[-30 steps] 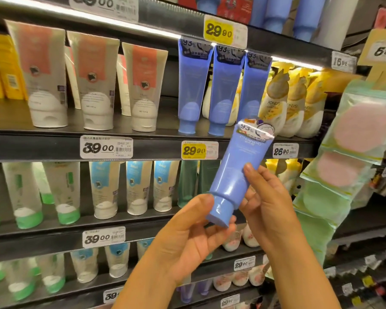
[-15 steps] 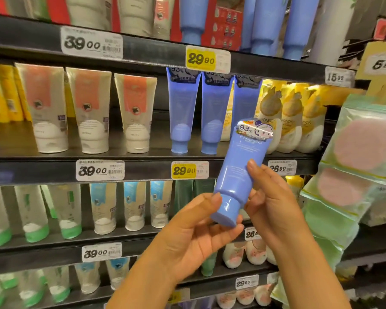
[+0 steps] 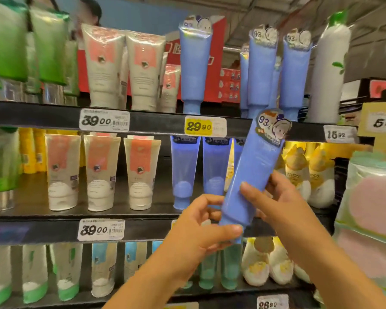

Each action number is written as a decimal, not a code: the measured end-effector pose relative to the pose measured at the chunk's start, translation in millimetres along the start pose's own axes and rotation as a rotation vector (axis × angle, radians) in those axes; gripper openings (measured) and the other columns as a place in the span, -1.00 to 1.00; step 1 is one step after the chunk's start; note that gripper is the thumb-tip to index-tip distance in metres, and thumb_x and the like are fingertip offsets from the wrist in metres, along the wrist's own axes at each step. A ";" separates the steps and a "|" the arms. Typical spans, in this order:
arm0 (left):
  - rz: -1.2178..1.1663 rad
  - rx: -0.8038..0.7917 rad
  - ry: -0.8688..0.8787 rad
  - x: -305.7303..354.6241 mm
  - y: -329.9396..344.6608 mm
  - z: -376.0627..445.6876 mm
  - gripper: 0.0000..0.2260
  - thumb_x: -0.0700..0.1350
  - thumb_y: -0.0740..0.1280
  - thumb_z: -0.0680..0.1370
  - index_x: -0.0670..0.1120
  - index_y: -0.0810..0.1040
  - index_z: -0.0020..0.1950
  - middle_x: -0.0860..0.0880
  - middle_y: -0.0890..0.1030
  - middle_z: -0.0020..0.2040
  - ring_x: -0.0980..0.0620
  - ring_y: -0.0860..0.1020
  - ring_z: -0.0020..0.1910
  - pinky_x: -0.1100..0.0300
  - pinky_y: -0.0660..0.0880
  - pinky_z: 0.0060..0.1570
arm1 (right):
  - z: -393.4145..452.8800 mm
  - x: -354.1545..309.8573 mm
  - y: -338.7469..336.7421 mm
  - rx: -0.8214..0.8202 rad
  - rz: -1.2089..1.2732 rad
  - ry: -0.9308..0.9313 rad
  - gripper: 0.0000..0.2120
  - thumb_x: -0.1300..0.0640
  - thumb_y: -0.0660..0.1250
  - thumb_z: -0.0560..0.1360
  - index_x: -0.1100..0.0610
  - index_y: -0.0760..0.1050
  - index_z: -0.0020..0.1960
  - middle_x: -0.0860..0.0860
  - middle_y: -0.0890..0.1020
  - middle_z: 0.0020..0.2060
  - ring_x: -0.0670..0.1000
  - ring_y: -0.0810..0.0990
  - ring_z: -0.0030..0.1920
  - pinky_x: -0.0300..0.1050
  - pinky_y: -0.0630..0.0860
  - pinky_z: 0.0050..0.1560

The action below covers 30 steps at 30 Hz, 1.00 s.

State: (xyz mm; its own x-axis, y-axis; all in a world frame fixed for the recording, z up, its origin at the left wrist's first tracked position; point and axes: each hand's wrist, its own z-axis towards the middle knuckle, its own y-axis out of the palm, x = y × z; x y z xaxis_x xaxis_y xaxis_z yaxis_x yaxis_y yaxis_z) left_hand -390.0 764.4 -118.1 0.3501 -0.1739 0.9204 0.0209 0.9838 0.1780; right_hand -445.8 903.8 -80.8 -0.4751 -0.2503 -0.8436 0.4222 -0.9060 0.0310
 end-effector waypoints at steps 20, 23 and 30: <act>0.703 0.137 0.630 95.0 24.6 83.5 -0.62 -0.04 0.54 0.31 0.04 0.44 0.01 0.12 0.59 -0.15 0.28 0.53 -0.22 0.42 0.46 -0.28 | 74.8 -74.3 3.3 0.157 -0.242 -0.428 -0.52 -0.01 0.49 0.20 0.01 0.47 0.08 -0.11 0.67 -0.08 -0.12 0.66 -0.07 -0.17 0.63 -0.15; 0.714 0.134 0.686 113.8 22.6 103.2 -0.65 -0.02 0.53 0.32 0.04 0.46 0.01 0.13 0.59 -0.19 0.29 0.54 -0.25 0.46 0.45 -0.31 | 96.6 -90.0 5.6 0.167 -0.232 -0.442 -0.57 0.14 0.50 0.31 0.04 0.44 0.12 -0.09 0.64 -0.03 -0.13 0.67 -0.11 -0.27 0.59 -0.27; 0.745 0.205 0.754 146.6 11.3 142.5 -0.65 0.00 0.54 0.30 0.09 0.44 -0.05 0.22 0.56 -0.19 0.34 0.53 -0.22 0.46 0.47 -0.25 | 135.6 -114.2 -6.6 0.195 -0.437 -0.414 -0.81 -0.01 0.31 0.47 0.01 0.45 0.04 -0.06 0.57 -0.04 0.01 0.60 0.00 -0.10 0.54 0.00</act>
State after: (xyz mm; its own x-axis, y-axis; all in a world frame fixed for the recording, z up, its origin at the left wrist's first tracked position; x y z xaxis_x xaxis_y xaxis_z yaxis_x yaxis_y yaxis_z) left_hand -471.9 743.9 68.3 0.6980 0.6059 0.3817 -0.5687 0.7929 -0.2187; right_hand -499.0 892.2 88.1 -0.8476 0.0804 -0.5245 -0.0077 -0.9902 -0.1393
